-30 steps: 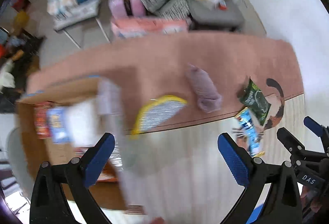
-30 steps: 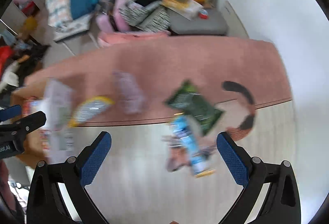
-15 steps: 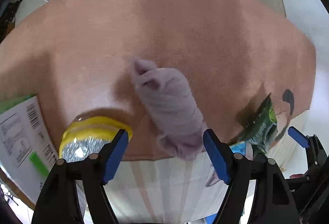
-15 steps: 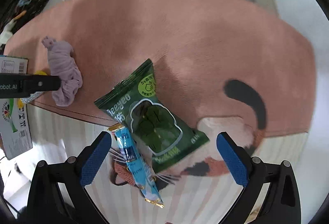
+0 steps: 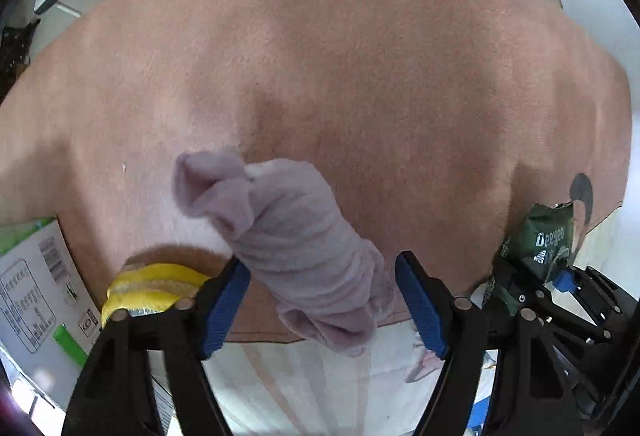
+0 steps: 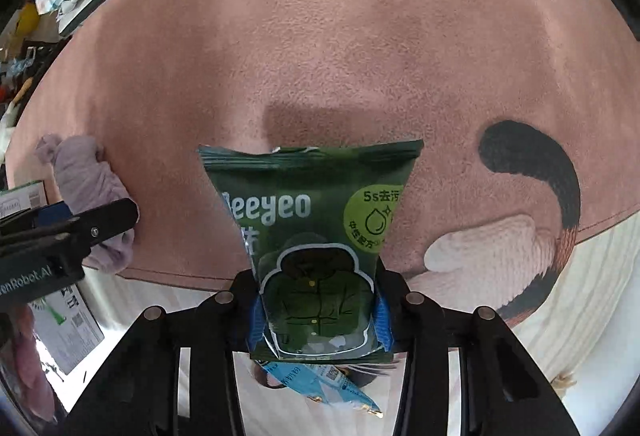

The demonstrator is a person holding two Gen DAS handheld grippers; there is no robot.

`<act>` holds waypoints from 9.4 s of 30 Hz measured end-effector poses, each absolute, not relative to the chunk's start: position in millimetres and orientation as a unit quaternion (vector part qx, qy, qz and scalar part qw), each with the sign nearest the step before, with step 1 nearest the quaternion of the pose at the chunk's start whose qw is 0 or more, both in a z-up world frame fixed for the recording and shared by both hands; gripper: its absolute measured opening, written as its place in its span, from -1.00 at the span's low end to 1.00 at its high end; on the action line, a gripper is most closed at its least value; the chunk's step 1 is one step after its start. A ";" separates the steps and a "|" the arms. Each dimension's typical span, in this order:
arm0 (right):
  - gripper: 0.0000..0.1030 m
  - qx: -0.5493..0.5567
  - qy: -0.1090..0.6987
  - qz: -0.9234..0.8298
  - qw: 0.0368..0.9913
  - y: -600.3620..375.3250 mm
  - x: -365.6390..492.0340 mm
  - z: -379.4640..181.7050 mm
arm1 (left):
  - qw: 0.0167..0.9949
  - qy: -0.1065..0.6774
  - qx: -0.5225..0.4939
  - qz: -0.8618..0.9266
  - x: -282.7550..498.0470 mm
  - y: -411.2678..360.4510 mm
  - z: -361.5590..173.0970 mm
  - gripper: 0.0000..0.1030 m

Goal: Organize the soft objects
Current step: 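Grasp the lilac sock with the left tool while the right tool grasps the green Deeyeo pack, then carry the sock and green pack into the box and open both tools, then grasp the yellow-rimmed sponge with the left tool while the right tool grasps the blue drink stick, then carry the sponge and drink stick into the box and release them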

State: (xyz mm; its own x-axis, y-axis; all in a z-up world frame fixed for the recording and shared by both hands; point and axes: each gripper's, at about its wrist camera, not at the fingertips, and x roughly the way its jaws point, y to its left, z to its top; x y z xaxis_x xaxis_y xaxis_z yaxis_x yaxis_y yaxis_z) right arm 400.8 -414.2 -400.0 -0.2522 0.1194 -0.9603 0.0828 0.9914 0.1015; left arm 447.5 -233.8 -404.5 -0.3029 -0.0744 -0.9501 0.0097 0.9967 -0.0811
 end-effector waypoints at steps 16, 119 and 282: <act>-0.31 0.078 0.751 -0.015 0.655 -408.6 376.4 -345.1 | 0.685 0.724 0.058 -0.056 414.3 -270.9 -327.4 -0.33; 1.00 0.058 0.644 0.153 0.747 2.5 168.2 -175.6 | 0.787 0.611 -0.029 0.077 178.0 124.3 -139.6 0.93; 1.00 0.010 0.615 0.044 0.788 8.4 182.5 -154.3 | 0.780 0.620 -0.066 0.057 179.7 148.8 -145.1 0.92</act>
